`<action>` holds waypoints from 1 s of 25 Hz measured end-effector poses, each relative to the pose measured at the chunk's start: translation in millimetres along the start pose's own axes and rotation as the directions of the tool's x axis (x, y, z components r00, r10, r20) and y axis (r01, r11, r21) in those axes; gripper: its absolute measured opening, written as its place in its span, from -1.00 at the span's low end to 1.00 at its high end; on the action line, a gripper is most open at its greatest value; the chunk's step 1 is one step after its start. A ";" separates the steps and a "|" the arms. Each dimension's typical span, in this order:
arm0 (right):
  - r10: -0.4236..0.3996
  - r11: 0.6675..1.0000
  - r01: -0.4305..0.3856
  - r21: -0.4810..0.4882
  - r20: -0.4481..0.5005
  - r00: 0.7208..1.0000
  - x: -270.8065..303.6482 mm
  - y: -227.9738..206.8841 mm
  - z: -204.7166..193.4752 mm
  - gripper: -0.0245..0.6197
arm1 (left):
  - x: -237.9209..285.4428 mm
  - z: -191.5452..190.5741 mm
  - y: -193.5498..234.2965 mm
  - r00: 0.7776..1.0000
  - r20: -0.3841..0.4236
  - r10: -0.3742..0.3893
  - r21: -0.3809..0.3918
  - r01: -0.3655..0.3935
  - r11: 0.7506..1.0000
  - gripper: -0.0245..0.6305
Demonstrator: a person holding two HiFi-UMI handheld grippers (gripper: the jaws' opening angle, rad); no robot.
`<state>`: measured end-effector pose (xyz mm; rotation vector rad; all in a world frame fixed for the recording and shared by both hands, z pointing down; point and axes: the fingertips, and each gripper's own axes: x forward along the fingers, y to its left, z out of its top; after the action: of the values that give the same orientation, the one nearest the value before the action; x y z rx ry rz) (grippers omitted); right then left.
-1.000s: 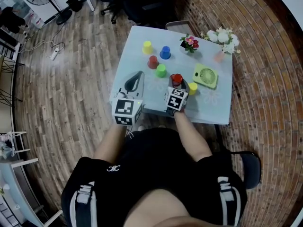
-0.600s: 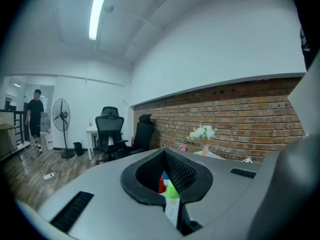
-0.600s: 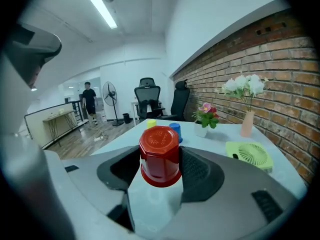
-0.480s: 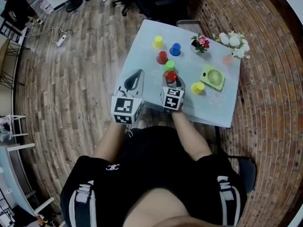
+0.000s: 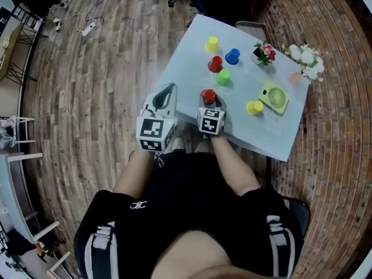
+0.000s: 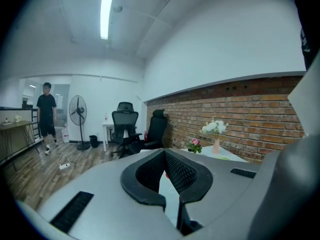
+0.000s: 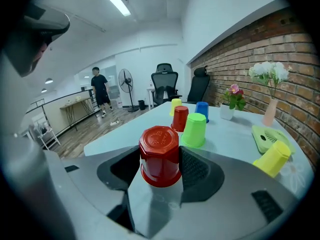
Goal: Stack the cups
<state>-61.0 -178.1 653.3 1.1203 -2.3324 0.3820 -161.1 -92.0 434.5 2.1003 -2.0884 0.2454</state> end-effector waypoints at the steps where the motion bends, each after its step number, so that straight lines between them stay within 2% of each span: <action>1: 0.003 1.000 -0.003 -0.001 -0.013 1.000 2.0 2.3 -5.7 -0.17 | -2.0 -1.5 2.4 1.000 -0.005 0.007 -0.006 -0.007 1.000 -0.92; 6: 0.000 1.000 0.000 -0.009 -0.056 0.998 10.2 7.1 -29.5 -0.17 | -7.9 -12.7 9.7 0.999 -0.028 0.022 -0.021 -0.023 1.000 -0.92; 13: -0.009 0.999 0.005 -0.040 -0.086 0.996 15.1 7.4 -34.2 -0.17 | -6.9 -18.9 9.6 0.999 -0.029 0.017 -0.029 -0.018 0.999 -0.92; 15: 0.014 1.000 -0.015 -0.012 -0.116 0.993 12.6 6.7 -39.4 -0.16 | -8.2 -19.1 5.5 1.000 -0.026 0.009 -0.034 -0.010 0.999 -0.92; 16: 0.030 1.000 -0.029 0.010 -0.115 0.993 11.7 7.5 -37.8 -0.10 | -8.5 -17.5 5.0 1.000 -0.022 0.006 -0.034 -0.006 0.999 -0.92; 19: 0.064 0.998 -0.063 0.032 -0.050 0.997 7.2 9.7 -20.7 0.13 | -7.7 -10.2 4.6 1.000 -0.003 -0.006 -0.027 0.006 1.000 -0.92; 25: 0.078 0.996 -0.081 0.036 0.080 0.994 -25.5 14.9 33.7 0.14 | -3.3 4.7 -1.2 0.999 0.030 -0.037 -0.008 0.037 0.999 -0.92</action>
<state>-70.5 -168.1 610.7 1.0807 -2.4537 0.4212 -160.0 -89.9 429.2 2.1488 -2.0608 0.2002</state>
